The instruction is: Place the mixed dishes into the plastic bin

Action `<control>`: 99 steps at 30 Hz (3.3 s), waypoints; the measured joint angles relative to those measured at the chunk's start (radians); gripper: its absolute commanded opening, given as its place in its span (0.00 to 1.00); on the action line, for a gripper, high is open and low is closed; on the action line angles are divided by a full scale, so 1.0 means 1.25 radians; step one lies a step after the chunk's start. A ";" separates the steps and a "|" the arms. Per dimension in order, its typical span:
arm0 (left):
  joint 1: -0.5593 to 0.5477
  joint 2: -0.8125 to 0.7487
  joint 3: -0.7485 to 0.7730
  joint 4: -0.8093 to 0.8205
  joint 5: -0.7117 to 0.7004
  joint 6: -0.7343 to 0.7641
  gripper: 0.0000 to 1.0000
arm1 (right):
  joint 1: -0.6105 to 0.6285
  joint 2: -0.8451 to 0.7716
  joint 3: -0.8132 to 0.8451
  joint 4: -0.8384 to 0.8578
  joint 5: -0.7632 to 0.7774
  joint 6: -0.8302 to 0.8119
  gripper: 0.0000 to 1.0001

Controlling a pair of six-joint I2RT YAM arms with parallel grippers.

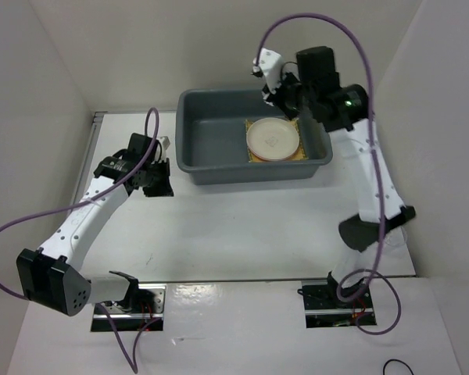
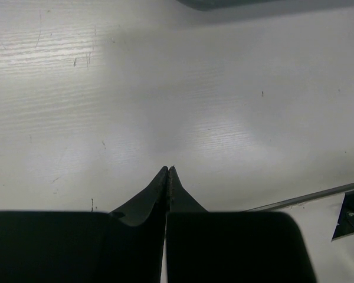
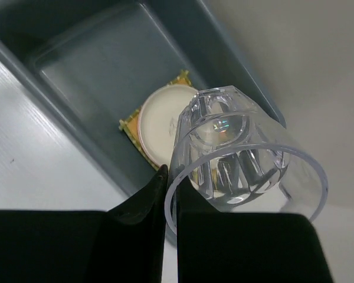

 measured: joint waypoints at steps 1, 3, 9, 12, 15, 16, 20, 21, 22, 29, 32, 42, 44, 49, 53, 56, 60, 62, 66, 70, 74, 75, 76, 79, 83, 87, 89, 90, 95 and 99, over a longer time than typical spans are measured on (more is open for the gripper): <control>0.005 0.000 -0.004 0.001 0.000 -0.001 0.00 | 0.014 0.050 0.052 -0.009 -0.004 0.000 0.01; 0.013 -0.002 -0.007 0.003 0.001 -0.002 0.00 | 0.038 0.148 0.120 -0.034 -0.006 0.001 0.01; 0.031 -0.024 -0.009 0.001 0.005 -0.001 0.00 | 0.133 0.476 0.290 -0.100 -0.035 0.002 0.03; 0.046 -0.031 -0.009 -0.005 0.009 0.005 0.00 | 0.162 0.596 0.361 -0.125 -0.050 0.002 0.03; 0.070 -0.032 -0.009 -0.011 0.009 0.022 0.00 | 0.169 0.655 0.395 -0.134 -0.062 -0.004 0.05; 0.077 -0.032 -0.009 -0.013 0.010 0.024 0.00 | 0.169 0.666 0.399 -0.136 -0.063 -0.007 0.05; 0.103 -0.036 -0.020 -0.012 0.025 0.043 0.00 | 0.162 0.715 0.448 -0.143 -0.072 -0.022 0.11; 0.106 -0.036 -0.022 -0.014 0.028 0.044 0.00 | 0.161 0.731 0.465 -0.143 -0.073 -0.024 0.11; 0.107 -0.036 -0.025 -0.014 0.030 0.044 0.00 | 0.160 0.743 0.475 -0.141 -0.074 -0.026 0.11; 0.113 -0.036 -0.045 -0.006 0.046 0.046 0.00 | 0.158 0.804 0.497 -0.144 -0.075 -0.040 0.16; 0.118 -0.036 -0.057 -0.004 0.055 0.046 0.00 | 0.158 0.811 0.500 -0.145 -0.074 -0.041 0.29; 0.124 -0.040 -0.060 -0.003 0.067 0.058 0.06 | 0.160 0.786 0.590 -0.146 -0.058 -0.009 0.91; 0.128 -0.043 -0.060 -0.004 0.070 0.060 0.06 | 0.161 0.735 0.594 -0.148 -0.053 0.023 0.98; 0.136 -0.066 -0.062 -0.003 0.073 0.062 0.07 | 0.169 0.484 0.515 -0.138 0.014 0.120 0.98; 0.137 -0.096 -0.070 0.001 0.084 0.062 0.07 | 0.182 0.142 0.235 -0.107 0.089 0.167 0.98; 0.137 -0.110 -0.076 0.002 0.096 0.063 0.07 | 0.183 -0.128 -0.061 -0.084 0.166 0.186 0.98; 0.142 -0.124 -0.083 0.003 0.100 0.063 0.07 | 0.034 -0.365 -0.372 -0.105 0.185 0.187 0.98; 0.143 -0.134 -0.085 0.003 0.105 0.063 0.07 | -0.119 -0.444 -0.517 -0.105 0.178 0.174 0.98; 0.144 -0.148 -0.088 0.006 0.118 0.063 0.08 | -0.361 -0.549 -0.806 -0.116 0.179 0.107 0.98; 0.144 -0.150 -0.091 0.011 0.130 0.063 0.12 | -0.491 -0.629 -0.997 -0.116 0.197 0.045 0.98; 0.144 -0.157 -0.110 0.013 0.144 0.063 0.13 | -0.559 -0.667 -1.075 -0.088 0.226 -0.003 0.98; 0.144 -0.157 -0.112 0.011 0.146 0.063 0.13 | -0.579 -0.662 -1.082 -0.073 0.234 -0.016 0.98; 0.144 -0.157 -0.113 0.010 0.147 0.063 0.13 | -0.598 -0.650 -1.089 -0.057 0.238 -0.027 0.98; 0.144 -0.161 -0.114 0.009 0.151 0.063 0.16 | -0.677 -0.580 -1.100 -0.005 0.246 -0.076 0.98; 0.144 -0.165 -0.114 0.009 0.155 0.063 0.16 | -0.799 -0.469 -1.101 0.067 0.234 -0.152 0.98; 0.144 -0.164 -0.114 0.009 0.156 0.063 0.16 | -0.874 -0.420 -1.100 0.090 0.208 -0.213 0.98; 0.144 -0.164 -0.114 0.009 0.156 0.063 0.16 | -0.879 -0.424 -1.102 0.095 0.202 -0.235 0.98; 0.144 -0.164 -0.114 0.009 0.156 0.063 0.16 | -0.875 -0.434 -1.110 0.106 0.200 -0.245 0.98; 0.144 -0.164 -0.114 0.009 0.156 0.063 0.16 | -0.814 -0.509 -1.199 0.129 0.199 -0.270 0.98; 0.144 -0.164 -0.114 0.009 0.156 0.063 0.16 | -0.781 -0.514 -1.234 0.142 0.202 -0.270 0.96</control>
